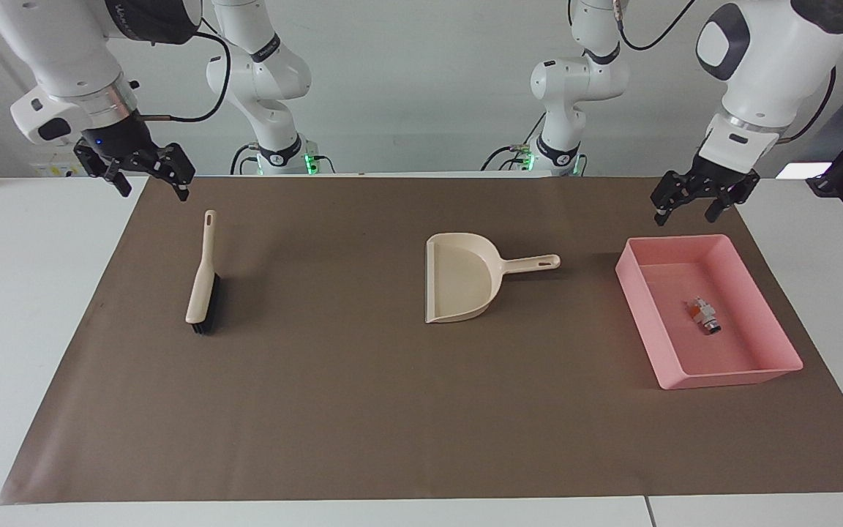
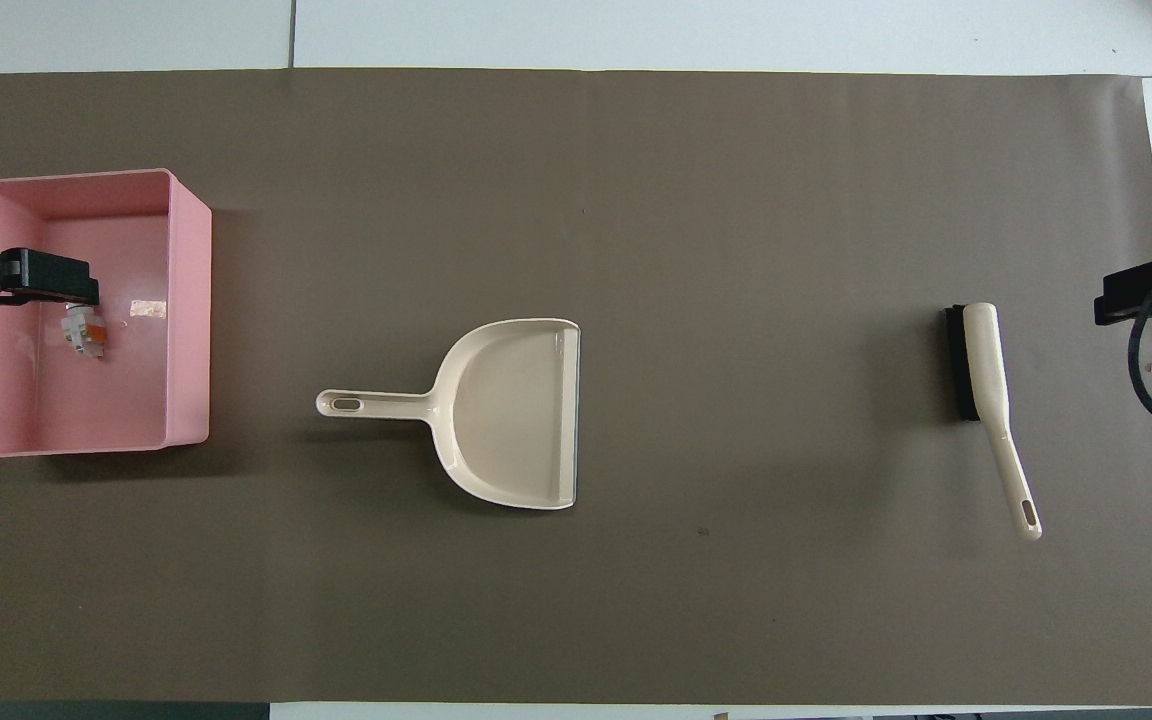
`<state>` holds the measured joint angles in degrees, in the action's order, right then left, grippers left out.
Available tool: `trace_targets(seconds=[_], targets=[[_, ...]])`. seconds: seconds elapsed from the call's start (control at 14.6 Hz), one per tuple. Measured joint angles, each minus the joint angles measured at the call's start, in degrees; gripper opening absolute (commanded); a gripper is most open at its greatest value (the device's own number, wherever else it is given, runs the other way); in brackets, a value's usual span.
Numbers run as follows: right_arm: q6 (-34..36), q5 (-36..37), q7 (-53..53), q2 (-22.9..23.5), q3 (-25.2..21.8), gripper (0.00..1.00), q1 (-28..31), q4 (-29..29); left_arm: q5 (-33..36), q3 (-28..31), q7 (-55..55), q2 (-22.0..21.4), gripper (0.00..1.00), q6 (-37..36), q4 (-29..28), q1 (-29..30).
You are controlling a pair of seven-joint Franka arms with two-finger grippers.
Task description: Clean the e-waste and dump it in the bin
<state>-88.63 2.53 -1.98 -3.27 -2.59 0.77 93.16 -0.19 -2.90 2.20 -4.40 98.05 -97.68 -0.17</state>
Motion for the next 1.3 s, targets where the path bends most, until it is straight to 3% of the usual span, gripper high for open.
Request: trace_targets(seconds=[0.48,1.3], targets=[[0.00,0.00,0.00,0.00,0.00,0.99,0.00,0.00,0.00,0.06,-4.13,1.44,0.99,-14.43,10.69,2.09],[0.00,0.00,0.00,0.00,0.00,0.99,0.00,0.00,0.00,0.06,-6.55,1.74,0.99,-14.57,10.09,2.85]])
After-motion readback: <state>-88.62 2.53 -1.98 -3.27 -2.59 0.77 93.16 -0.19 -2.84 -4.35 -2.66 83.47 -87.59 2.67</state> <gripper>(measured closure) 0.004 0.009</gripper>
